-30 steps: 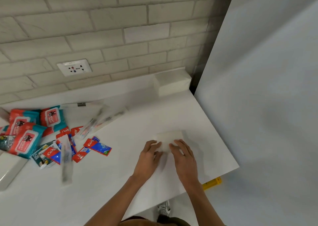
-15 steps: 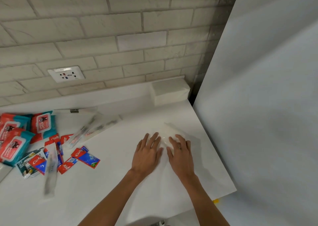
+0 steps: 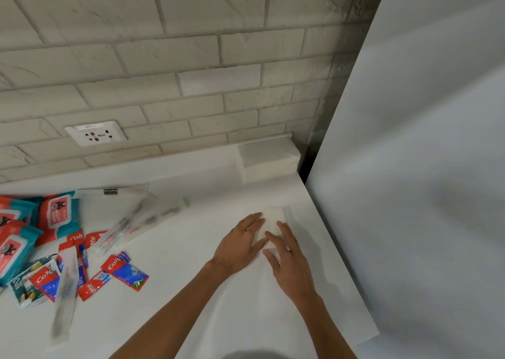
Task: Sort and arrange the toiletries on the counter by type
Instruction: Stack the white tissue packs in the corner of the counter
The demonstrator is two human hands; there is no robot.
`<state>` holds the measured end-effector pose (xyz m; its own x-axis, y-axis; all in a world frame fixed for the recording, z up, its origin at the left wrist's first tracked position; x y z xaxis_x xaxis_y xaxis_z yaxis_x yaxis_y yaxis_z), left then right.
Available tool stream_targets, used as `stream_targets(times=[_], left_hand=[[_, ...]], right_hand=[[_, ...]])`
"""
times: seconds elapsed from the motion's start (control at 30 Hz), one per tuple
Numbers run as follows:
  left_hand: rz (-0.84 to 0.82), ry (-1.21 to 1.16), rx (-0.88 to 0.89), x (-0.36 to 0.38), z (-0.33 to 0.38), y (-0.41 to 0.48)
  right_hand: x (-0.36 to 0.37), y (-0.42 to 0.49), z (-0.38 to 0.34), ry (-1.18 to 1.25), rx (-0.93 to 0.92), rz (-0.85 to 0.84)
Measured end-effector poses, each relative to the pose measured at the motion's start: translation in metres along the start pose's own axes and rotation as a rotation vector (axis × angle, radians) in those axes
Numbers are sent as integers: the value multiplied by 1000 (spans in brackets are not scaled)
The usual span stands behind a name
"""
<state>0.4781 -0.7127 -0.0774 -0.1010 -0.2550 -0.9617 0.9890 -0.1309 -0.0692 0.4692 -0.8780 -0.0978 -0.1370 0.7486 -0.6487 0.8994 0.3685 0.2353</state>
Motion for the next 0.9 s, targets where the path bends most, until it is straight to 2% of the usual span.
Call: stream_targets(times=[0.1, 0.27, 0.43, 0.9], left_hand=[[22, -22, -7, 1, 4, 4], [35, 106, -18, 0, -5, 24], [32, 116, -74, -2, -16, 39], [16, 135, -120, -19, -32, 67]], right_hand=[[1, 14, 7, 32, -6, -5], [0, 50, 18, 86, -3, -83], [4, 83, 20, 96, -33, -151], [23, 127, 26, 87, -32, -147]])
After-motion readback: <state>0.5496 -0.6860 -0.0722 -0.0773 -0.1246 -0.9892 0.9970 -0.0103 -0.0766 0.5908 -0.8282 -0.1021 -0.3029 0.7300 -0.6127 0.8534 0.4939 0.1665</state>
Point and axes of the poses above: each hand's wrist, its own y-axis towards the middle knuckle, its own x-axis out of the palm, z = x × y, the point moved 6 cm from there along y, towards the middle knuckle, and after that the axes turned 13 degrees about y, right-handed, at the moved point
